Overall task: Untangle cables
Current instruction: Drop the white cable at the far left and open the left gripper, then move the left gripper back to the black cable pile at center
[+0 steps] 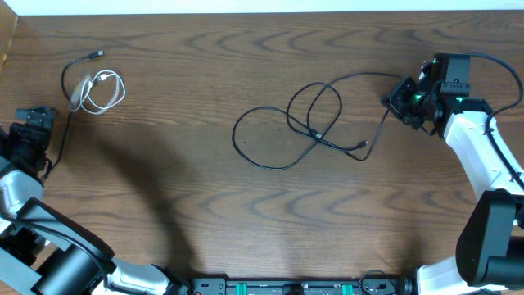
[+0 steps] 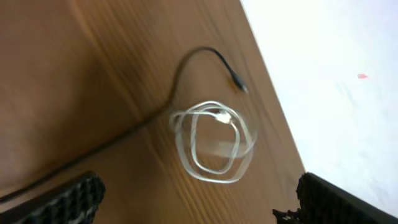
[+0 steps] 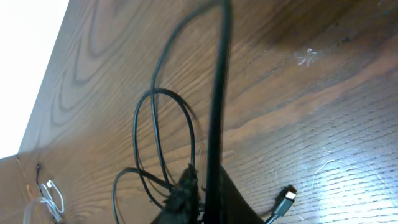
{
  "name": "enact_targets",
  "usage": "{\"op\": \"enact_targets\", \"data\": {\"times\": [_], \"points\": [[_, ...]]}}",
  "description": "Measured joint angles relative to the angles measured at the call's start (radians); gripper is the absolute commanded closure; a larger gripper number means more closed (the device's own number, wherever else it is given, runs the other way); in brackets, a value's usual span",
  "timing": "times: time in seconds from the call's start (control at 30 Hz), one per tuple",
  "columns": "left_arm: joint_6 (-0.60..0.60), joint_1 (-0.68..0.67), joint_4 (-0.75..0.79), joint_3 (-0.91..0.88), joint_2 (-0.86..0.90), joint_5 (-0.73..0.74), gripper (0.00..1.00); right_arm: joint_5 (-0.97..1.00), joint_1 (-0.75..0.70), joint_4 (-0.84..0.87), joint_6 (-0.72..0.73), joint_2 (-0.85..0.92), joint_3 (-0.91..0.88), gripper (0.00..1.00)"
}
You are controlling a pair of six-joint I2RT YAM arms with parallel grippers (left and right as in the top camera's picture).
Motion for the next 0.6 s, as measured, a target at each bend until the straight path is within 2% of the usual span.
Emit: {"op": "enact_targets", "data": {"times": [0.03, 0.07, 0.1, 0.13, 0.43, 0.6], "points": [[0.007, -0.002, 0.000, 0.000, 0.000, 0.029, 0.01, -0.002, 0.000, 0.000, -0.003, 0.000, 0.000, 0.42], [0.015, -0.007, 0.000, 0.000, 0.000, 0.049, 0.01, -0.005, 0.000, 0.000, -0.006, 0.000, 0.000, 0.29], [0.023, -0.015, -0.001, 0.000, 0.000, 0.071, 0.01, -0.007, 0.000, 0.000, -0.003, 0.000, 0.000, 0.03], [0.032, -0.034, -0.002, 0.000, 0.000, 0.099, 0.01, -0.009, 0.000, 0.000, -0.005, 0.000, 0.000, 0.01], [0.111, -0.195, -0.009, 0.000, 0.000, 0.155, 0.02, -0.011, 0.000, -0.018, -0.012, 0.000, 0.000, 0.01], [0.147, -0.293, -0.043, 0.000, 0.000, 0.164, 0.02, 0.063, 0.000, -0.117, -0.022, 0.000, 0.000, 0.01]]}}
